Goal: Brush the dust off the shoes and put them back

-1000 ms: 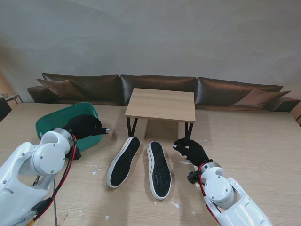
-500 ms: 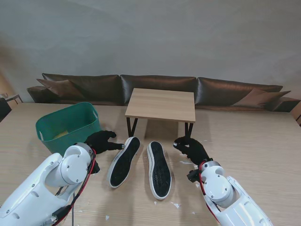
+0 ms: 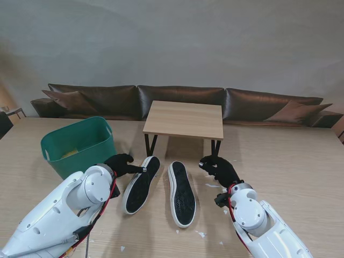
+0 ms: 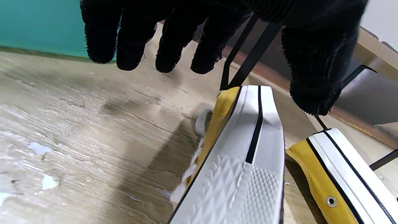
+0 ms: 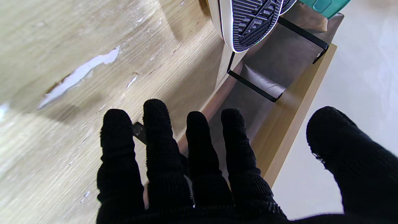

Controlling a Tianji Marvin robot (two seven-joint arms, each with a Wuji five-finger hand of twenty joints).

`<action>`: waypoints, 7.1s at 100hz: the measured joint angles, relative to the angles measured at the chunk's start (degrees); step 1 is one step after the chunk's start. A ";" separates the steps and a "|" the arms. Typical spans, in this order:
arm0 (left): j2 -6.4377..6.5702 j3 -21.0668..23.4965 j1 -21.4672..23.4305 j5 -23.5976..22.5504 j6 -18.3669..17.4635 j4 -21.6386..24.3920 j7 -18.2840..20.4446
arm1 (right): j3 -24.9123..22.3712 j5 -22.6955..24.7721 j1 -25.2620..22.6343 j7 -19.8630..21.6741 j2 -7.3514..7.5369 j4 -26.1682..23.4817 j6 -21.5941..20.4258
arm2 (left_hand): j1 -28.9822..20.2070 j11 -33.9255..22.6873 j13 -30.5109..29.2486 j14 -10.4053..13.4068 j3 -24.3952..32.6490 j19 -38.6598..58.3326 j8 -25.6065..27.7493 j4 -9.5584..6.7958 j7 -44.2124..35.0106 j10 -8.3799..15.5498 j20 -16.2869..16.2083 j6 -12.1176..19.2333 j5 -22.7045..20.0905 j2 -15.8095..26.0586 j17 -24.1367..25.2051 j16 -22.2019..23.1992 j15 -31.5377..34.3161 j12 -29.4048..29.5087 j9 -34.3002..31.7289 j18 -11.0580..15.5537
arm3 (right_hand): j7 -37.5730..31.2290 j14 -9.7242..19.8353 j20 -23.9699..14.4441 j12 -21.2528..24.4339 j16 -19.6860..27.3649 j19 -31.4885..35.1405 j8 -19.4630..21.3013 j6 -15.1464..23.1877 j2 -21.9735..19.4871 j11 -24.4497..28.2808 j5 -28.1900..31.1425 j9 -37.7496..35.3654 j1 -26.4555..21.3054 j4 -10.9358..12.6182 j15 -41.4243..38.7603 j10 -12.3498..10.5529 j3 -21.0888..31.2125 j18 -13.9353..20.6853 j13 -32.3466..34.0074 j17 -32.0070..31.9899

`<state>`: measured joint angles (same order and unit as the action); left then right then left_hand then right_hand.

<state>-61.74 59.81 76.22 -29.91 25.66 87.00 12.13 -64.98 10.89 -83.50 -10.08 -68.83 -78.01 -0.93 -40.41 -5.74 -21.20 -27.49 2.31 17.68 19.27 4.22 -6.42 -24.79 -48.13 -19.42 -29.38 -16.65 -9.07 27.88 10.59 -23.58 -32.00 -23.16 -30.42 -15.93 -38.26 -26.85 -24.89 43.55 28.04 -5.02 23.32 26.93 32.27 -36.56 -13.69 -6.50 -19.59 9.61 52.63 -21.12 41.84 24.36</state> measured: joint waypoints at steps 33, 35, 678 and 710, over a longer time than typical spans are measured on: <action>-1.18 -5.41 -5.66 5.40 1.09 -6.18 -1.32 | -0.33 -0.10 -0.12 0.20 0.03 -0.24 0.06 | 0.59 -1.46 -3.09 -2.07 -2.00 2.73 4.82 -0.23 -4.29 -1.54 -7.06 -1.12 -5.22 0.03 -4.91 3.25 5.63 -3.35 -5.26 -1.99 | -0.01 0.00 0.00 0.00 0.00 0.00 0.00 -0.01 0.00 0.00 0.00 0.00 0.00 0.00 0.00 0.01 0.00 0.00 0.00 0.00; -1.23 -5.71 -5.93 5.44 1.27 -6.35 -1.25 | -0.35 -0.10 -0.13 0.21 0.03 -0.25 0.07 | 0.59 -1.43 -3.08 -2.30 -2.00 3.17 5.26 -0.23 -4.24 -1.75 -7.66 -1.34 -5.34 0.03 -5.16 3.87 7.00 -3.41 -5.48 -2.06 | 0.00 0.00 0.00 0.00 0.00 0.00 0.00 -0.01 0.00 0.00 0.00 0.00 0.00 0.00 0.00 0.01 0.00 0.00 0.00 0.00; -2.10 20.61 22.75 9.57 -19.40 20.00 -7.16 | 23.50 22.65 4.42 -13.23 -3.09 -16.10 18.14 | -9.57 -6.22 -19.37 -0.70 34.26 43.14 9.19 2.93 -8.30 1.27 6.56 0.14 -15.20 -13.52 -3.73 10.00 17.22 -11.18 -17.59 -3.80 | -42.67 8.19 1.41 -21.55 -19.53 33.31 -10.66 -2.86 32.51 16.39 8.14 -26.08 -17.31 -16.43 -53.60 4.71 9.45 5.98 33.26 5.95; -2.06 23.48 25.97 8.12 -18.56 22.56 -8.38 | 26.37 28.10 5.77 -19.17 -4.02 -12.90 20.41 | -9.54 -5.69 -19.37 -1.10 34.14 43.11 9.16 2.93 -8.00 1.21 5.59 0.10 -15.19 -11.78 -3.69 10.01 17.66 -11.16 -17.62 -3.85 | -43.36 8.53 1.39 -21.61 -20.04 33.31 -10.82 -2.68 32.81 16.39 8.22 -26.08 -17.13 -16.44 -53.43 4.71 9.45 6.58 33.23 8.20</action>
<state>-63.80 83.30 102.19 -21.79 7.10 109.56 3.75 -38.60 38.99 -77.73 -29.25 -72.85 -90.91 19.48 -49.95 -11.43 -40.57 -28.59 36.45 60.79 28.43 7.15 -14.41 -23.58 -42.54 -19.32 -44.58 -28.42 -12.76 37.89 28.25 -34.73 -49.62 -27.00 -73.78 -7.40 -36.87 -48.46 -44.93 76.85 17.21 -7.70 56.13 43.32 40.49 -62.64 -30.83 -22.94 -73.02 14.32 62.08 -14.54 75.07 32.56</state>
